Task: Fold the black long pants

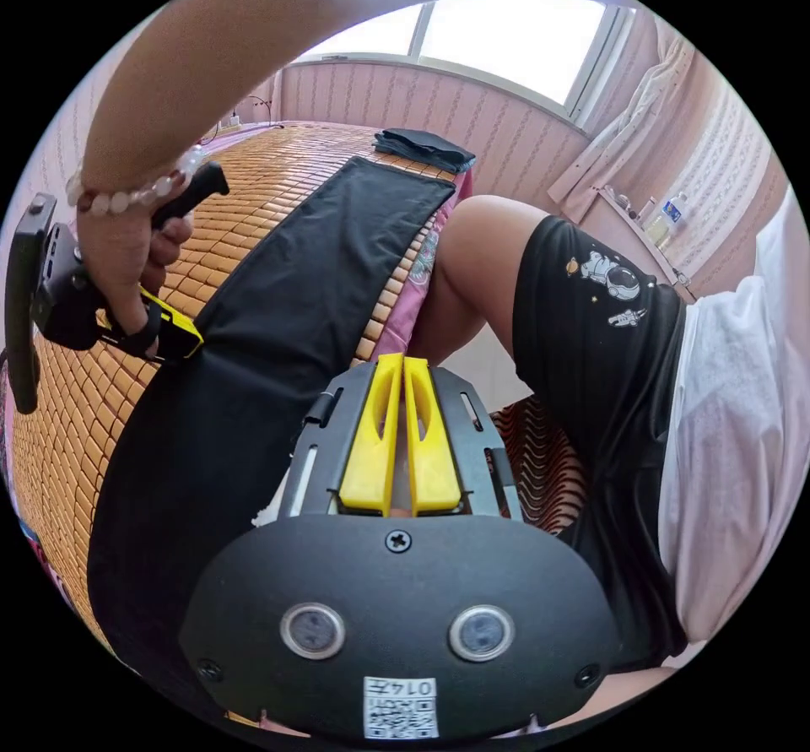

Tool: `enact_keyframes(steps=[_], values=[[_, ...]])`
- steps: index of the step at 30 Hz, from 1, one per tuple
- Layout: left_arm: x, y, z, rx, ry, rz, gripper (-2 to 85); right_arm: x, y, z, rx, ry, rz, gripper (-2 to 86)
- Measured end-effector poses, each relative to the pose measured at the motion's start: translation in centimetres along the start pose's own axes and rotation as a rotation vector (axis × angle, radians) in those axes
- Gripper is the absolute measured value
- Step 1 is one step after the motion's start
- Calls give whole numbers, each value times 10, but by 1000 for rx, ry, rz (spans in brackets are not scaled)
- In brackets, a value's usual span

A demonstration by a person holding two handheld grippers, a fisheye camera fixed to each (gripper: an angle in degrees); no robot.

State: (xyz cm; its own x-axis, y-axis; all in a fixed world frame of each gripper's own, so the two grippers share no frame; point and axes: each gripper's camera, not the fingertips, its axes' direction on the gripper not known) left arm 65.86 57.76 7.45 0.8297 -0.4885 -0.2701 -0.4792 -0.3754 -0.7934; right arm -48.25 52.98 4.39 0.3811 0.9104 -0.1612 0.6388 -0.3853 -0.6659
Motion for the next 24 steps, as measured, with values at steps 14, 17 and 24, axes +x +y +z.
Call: enact_keyframes(steps=[14,17,24], values=[[-58,64,-44,120,-156,-403,-10,52,380,105,659,-477,644,103],[-75,85,-55,133,-228,-552,-10,55,478,150,727,-635,825,109],[-90,110,-49,131,-236,-696,-10,39,659,253,655,-481,1418,135]])
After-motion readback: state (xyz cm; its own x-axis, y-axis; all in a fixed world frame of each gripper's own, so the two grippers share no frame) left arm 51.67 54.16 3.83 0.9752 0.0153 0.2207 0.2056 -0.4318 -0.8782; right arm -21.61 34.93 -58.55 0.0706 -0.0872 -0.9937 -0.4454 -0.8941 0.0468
